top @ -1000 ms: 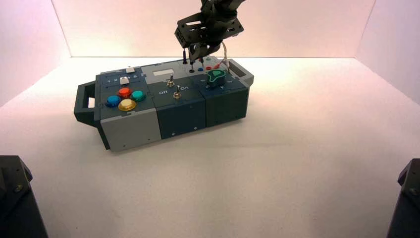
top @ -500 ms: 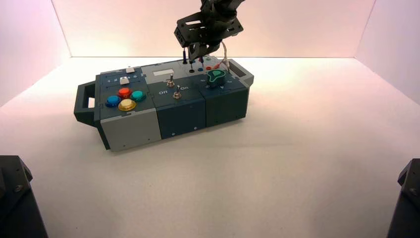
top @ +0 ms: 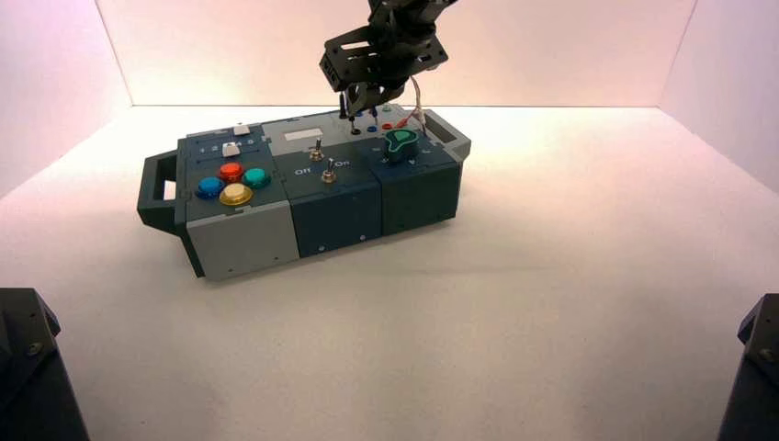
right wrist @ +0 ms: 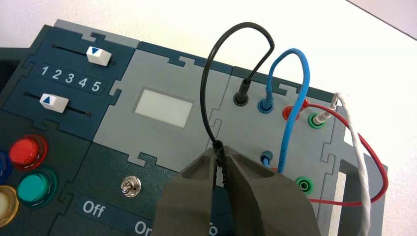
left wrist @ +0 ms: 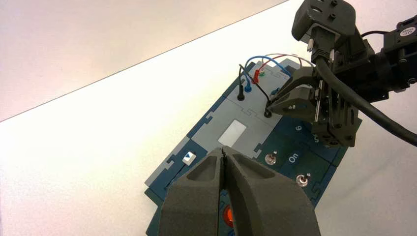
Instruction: Insert the black wire.
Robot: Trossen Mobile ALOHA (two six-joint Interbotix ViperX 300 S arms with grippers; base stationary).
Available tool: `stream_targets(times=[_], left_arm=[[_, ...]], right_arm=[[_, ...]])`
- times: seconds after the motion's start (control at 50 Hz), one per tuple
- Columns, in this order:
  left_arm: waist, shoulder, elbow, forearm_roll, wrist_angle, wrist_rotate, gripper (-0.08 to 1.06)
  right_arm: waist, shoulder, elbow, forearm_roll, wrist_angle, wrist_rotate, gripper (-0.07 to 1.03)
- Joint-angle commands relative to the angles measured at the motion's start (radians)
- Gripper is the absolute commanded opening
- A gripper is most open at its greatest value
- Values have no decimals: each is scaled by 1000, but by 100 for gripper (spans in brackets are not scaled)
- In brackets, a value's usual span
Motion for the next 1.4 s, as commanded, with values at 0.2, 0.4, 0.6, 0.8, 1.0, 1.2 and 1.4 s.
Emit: stream_targets(times=[0.2, 0.4, 0.6, 0.8, 1.0, 1.2, 1.4], left_arm=[[3, -6, -12, 2, -9, -2, -3], [3, -8, -12, 2, -9, -2, -3], [3, -6, -11, 2, -9, -2, -3], [3, -6, -11, 2, -9, 0, -3], [3, -8, -11, 2, -9, 0, -3], [3, -8, -11, 2, -9, 0, -3], [3, -6, -11, 0, -9, 0, -3]], right_arm=[[-5, -18, -8, -8, -6, -6, -2], [-5, -34, -8, -8, -6, -6, -2], [-11, -43, -8, -8, -6, -8, -2], [-11, -46, -9, -8, -6, -6, -2], [-11, -52, -9, -8, -6, -8, -2], [-11, -52, -11, -8, -9, -6, -2], [-11, -40, -6, -8, -26, -6, -2]])
